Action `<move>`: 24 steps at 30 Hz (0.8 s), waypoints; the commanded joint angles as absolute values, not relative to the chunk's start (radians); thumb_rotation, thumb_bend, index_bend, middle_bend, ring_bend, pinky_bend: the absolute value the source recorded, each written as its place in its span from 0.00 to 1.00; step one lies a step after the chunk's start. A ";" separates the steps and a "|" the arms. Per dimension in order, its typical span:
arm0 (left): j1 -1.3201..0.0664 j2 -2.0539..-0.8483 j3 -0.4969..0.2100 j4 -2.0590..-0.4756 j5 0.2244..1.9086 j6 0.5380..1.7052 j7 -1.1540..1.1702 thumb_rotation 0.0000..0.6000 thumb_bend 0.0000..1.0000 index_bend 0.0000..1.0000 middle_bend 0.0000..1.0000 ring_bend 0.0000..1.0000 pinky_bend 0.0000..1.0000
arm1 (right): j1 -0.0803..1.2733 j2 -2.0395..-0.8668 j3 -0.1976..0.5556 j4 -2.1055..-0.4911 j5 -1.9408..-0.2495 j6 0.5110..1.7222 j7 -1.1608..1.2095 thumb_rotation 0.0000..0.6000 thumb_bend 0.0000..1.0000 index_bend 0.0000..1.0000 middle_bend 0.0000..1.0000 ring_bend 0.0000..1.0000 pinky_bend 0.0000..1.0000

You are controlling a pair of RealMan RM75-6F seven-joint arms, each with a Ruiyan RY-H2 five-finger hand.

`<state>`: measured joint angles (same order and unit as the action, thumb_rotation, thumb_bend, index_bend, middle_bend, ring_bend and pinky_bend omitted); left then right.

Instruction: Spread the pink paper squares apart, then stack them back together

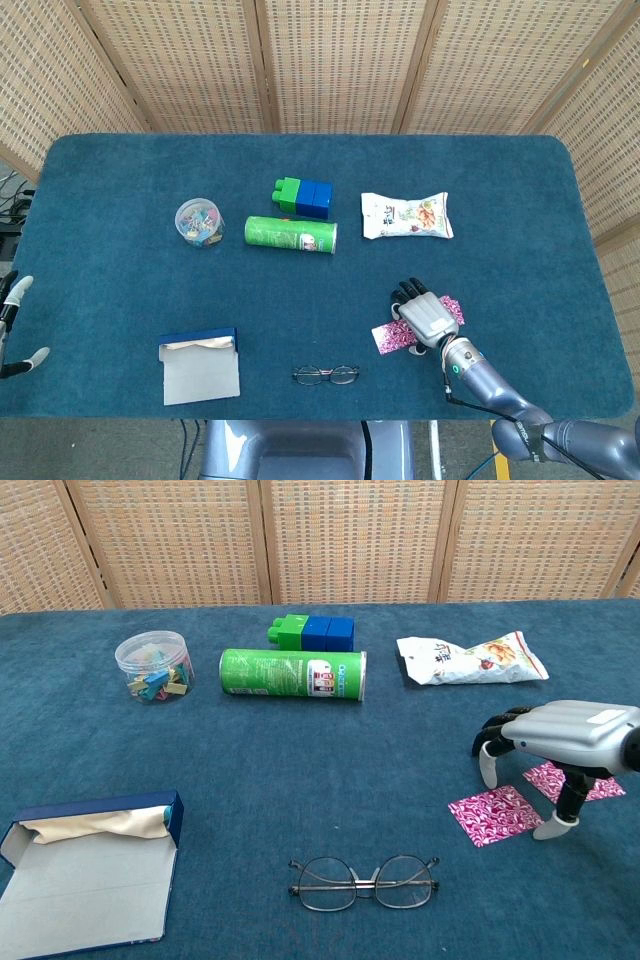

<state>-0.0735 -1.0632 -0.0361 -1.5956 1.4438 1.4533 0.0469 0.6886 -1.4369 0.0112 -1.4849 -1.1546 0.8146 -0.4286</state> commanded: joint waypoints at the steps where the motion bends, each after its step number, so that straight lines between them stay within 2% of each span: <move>1: -0.073 -1.063 -0.036 -1.596 1.444 1.454 0.048 1.00 0.12 0.04 0.00 0.00 0.00 | 0.687 -1.437 0.009 -1.483 -1.157 0.816 -0.424 1.00 0.16 0.38 0.16 0.00 0.00; 13: -0.073 -1.067 -0.035 -1.592 1.442 1.451 0.046 1.00 0.12 0.04 0.00 0.00 0.00 | 0.694 -1.441 0.008 -1.470 -1.152 0.807 -0.429 1.00 0.16 0.39 0.16 0.00 0.00; 24: -0.075 -1.069 -0.036 -1.588 1.442 1.447 0.044 1.00 0.12 0.04 0.00 0.00 0.00 | 0.698 -1.448 0.006 -1.459 -1.141 0.800 -0.432 1.00 0.22 0.41 0.17 0.00 0.00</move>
